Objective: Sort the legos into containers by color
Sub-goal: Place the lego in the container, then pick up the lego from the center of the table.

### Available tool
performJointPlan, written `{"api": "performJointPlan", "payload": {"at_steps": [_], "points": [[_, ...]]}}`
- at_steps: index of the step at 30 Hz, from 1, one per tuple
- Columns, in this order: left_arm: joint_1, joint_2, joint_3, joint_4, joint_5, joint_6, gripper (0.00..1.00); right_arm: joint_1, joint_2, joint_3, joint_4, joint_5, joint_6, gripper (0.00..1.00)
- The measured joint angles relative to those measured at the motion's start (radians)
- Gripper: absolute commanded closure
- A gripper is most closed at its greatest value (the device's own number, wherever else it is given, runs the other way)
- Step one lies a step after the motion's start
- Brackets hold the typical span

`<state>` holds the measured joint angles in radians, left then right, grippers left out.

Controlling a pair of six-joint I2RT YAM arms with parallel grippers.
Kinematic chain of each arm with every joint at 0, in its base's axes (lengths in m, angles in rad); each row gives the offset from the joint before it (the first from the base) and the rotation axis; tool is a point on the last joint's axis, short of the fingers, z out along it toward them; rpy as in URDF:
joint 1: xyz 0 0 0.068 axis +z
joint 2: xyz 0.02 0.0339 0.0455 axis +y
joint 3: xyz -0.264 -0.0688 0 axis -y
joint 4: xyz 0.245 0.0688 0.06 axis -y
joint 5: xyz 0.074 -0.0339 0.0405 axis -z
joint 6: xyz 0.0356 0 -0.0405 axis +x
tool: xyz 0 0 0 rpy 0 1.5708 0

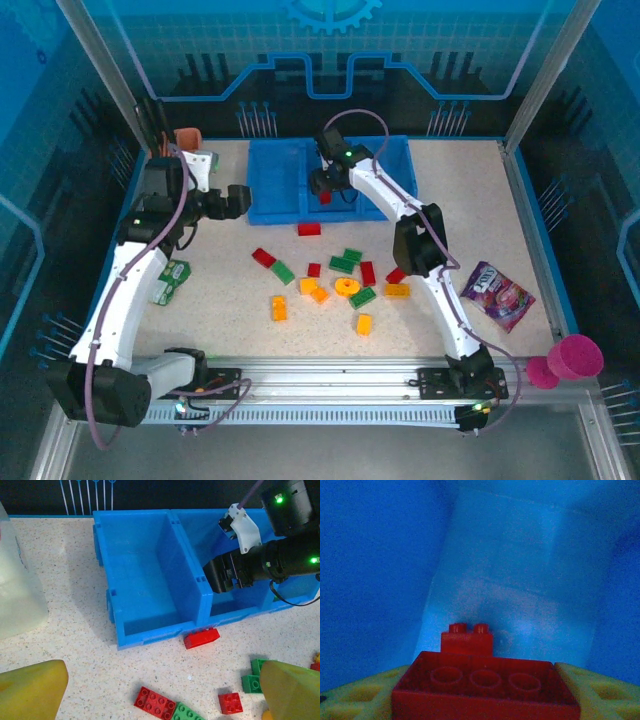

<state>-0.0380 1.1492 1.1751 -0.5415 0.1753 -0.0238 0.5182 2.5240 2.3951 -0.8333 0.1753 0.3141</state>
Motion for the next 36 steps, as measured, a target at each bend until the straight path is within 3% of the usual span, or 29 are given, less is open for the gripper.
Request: {"api": "performJointPlan", "payload": {"at_steps": [18,22,28,36], "points": [[0.003,-0.063,-0.009,0.008,0.001,-0.002,0.01,0.048,-0.242,-0.249,0.053,0.037,0.073,0.25],[0.003,-0.077,-0.01,0.008,0.001,-0.003,0.01,0.093,-0.386,-0.44,0.11,0.051,0.141,0.11],[0.003,-0.095,-0.01,0.009,0.001,-0.003,0.01,0.203,-0.575,-0.766,0.245,0.048,0.249,0.0],[-0.012,-0.105,-0.01,0.009,0.001,-0.003,0.0,0.273,-0.484,-0.805,0.3,0.061,0.302,0.0]]}}
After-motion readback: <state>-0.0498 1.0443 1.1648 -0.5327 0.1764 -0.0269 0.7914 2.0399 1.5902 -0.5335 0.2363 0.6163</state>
